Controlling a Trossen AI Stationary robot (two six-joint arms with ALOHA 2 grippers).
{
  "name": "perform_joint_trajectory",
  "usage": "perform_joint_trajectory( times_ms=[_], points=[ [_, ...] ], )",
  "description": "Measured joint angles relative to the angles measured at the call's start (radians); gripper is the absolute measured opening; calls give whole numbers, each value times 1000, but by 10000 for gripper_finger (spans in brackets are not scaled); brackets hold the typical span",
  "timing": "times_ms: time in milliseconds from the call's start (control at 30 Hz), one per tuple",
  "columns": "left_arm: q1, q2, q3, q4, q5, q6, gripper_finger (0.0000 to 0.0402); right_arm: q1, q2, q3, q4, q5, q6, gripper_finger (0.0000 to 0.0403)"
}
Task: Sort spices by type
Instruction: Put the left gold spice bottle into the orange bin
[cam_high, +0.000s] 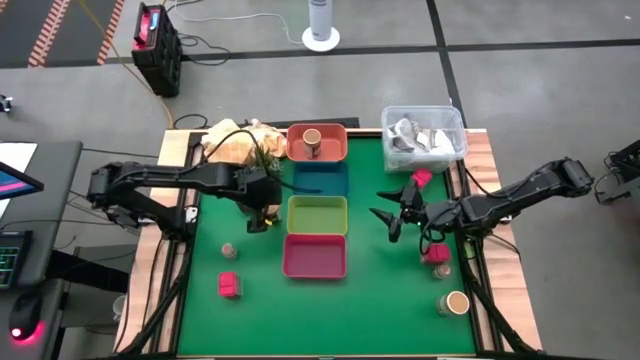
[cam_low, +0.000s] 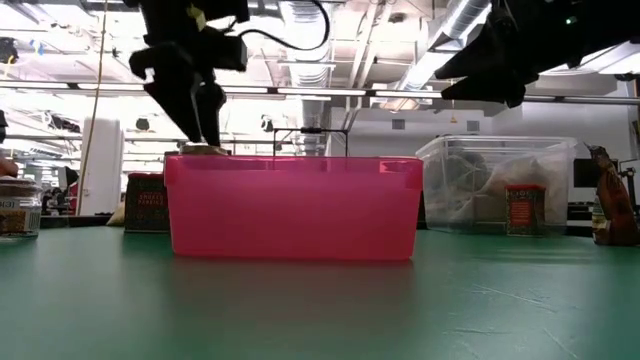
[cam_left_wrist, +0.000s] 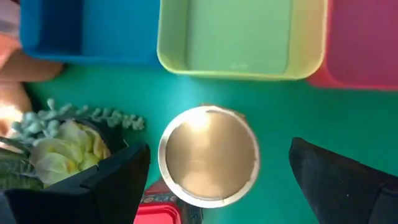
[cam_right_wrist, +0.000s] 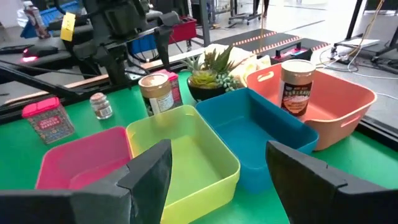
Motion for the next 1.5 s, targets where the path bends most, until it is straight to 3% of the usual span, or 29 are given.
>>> perform_joint_trajectory(
  times_ms=[433,533,700,833,1167,1300,1500],
  points=[
    [36,136,0,2,52,38,364,0,0,0,-2,-2,-31,286],
    [36,150,0,3,52,50,344,0,0,0,-2,-4,-31,286],
    [36,149,0,0,52,69,271,0,0,0,-5,-5,-23,286],
    [36,143,8,-36,57,76,267,3,0,0,-7,-5,-14,286],
    [41,141,253,-286,130,93,267,0,0,0,-9,-5,-3,285],
    [78,142,339,-235,99,128,267,-13,0,0,-7,-5,5,286],
    [218,164,381,-90,86,167,267,-27,0,0,3,-5,15,285]
  ],
)
